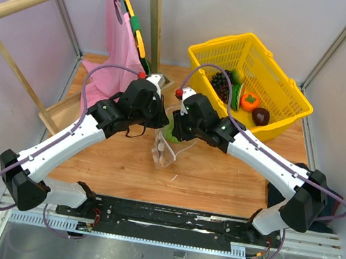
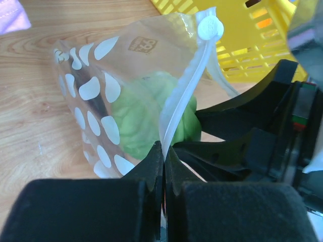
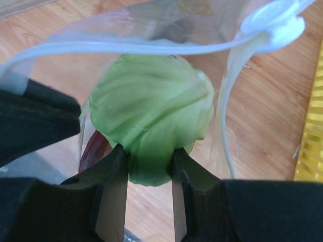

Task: Place the food in the zip-top bag and seal the zipper
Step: Place the fake vegetable in the zipper food storage bag.

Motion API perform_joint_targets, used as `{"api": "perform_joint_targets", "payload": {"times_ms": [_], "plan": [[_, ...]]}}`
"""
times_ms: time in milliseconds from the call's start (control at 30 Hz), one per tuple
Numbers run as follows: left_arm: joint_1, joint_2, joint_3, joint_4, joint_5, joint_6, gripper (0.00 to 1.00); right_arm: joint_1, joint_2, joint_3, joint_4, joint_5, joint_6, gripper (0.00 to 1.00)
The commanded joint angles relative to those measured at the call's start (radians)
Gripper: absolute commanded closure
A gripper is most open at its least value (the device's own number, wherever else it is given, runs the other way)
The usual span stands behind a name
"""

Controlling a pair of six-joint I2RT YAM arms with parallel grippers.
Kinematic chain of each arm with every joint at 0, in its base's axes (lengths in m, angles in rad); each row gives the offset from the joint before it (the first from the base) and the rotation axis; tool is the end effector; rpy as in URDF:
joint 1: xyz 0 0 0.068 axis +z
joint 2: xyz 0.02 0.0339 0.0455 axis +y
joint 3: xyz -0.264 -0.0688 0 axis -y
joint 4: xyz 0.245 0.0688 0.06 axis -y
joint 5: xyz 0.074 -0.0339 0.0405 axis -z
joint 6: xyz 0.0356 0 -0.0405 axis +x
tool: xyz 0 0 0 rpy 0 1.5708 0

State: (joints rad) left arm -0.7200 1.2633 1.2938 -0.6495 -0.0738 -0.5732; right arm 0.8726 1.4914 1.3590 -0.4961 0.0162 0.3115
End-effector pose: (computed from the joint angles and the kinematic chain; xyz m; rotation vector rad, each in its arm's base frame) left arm 0.2065 -0.1776 0.3690 0.1230 2.2598 -0.6360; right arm 0.2180 0.2589 0.3394 -0.6208 2.1882 0.6313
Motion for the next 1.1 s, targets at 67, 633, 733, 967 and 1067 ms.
{"api": "perform_joint_targets", "payload": {"times_ms": [67,633,733,967,1067], "plan": [[0.007,-0.006,-0.023,0.062,0.045,-0.017,1.00,0.034,0.010,0.040,-0.040,0.178,0.022,0.59],[0.007,-0.031,-0.061,0.067,0.015,-0.017,1.00,0.034,-0.159,-0.080,0.121,0.083,-0.076,0.08],[0.007,-0.031,-0.063,0.068,0.019,-0.019,1.00,0.034,-0.156,-0.069,0.095,0.100,-0.080,0.07],[0.007,-0.044,-0.067,0.062,-0.001,-0.016,1.00,0.018,-0.227,-0.101,0.031,0.201,-0.099,0.10],[0.007,-0.044,-0.067,0.066,0.002,-0.015,1.00,0.001,-0.229,-0.129,0.004,0.214,-0.083,0.15]]}}
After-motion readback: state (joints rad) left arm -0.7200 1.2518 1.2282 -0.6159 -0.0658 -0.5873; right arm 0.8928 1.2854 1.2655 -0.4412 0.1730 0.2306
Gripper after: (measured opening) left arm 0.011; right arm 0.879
